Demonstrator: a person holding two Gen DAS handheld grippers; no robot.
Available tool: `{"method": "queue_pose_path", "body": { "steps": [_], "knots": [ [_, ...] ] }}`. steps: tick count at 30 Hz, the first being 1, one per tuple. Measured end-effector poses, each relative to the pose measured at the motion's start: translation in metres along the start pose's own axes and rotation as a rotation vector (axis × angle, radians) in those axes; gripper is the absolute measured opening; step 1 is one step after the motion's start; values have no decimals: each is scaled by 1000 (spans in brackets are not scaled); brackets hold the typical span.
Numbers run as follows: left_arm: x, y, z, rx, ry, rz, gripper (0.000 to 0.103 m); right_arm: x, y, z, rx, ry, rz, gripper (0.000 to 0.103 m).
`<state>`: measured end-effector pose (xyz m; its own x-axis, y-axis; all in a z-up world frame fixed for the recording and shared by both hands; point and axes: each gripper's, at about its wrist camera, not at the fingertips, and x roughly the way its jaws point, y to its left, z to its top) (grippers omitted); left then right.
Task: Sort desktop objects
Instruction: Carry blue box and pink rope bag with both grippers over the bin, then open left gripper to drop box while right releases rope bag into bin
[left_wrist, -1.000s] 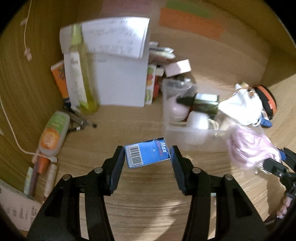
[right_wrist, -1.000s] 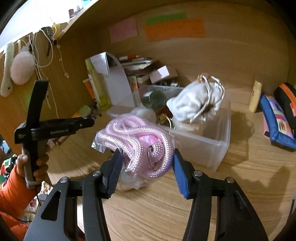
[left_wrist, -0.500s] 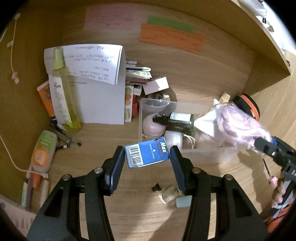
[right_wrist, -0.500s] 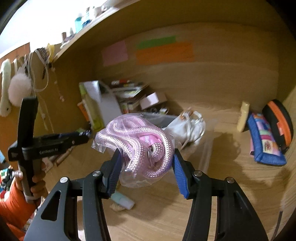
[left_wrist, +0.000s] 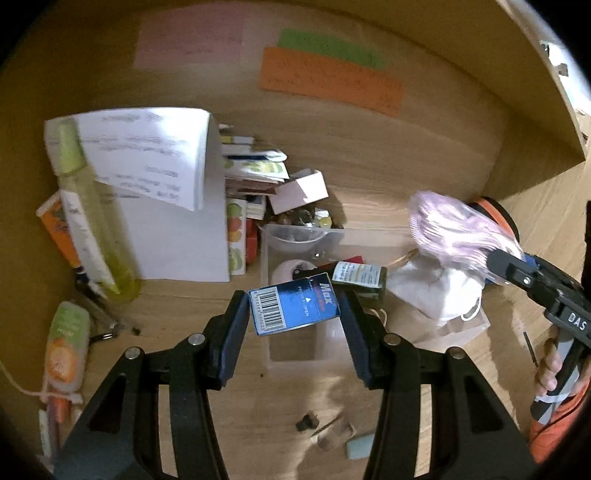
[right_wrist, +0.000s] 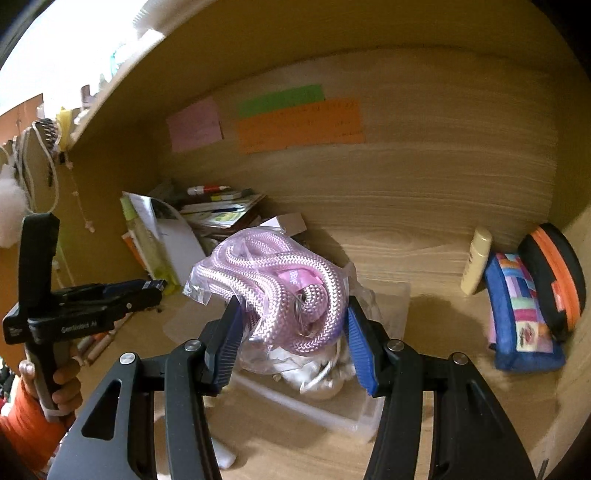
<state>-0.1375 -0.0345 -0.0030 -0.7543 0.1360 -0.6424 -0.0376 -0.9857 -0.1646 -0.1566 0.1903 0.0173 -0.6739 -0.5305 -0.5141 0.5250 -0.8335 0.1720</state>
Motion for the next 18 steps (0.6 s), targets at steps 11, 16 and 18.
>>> {"method": "queue_pose_path", "body": {
  "steps": [11,16,18],
  "knots": [
    [54,-8,4,44,108,-67,50,57,1,5,-51,102,-21,49],
    [64,-9,7,53,125,-74,50,71,5,6,-105,128,-67,49],
    [67,-10,7,55,135,-80,50,75,8,6,-133,134,-92,50]
  ]
}}
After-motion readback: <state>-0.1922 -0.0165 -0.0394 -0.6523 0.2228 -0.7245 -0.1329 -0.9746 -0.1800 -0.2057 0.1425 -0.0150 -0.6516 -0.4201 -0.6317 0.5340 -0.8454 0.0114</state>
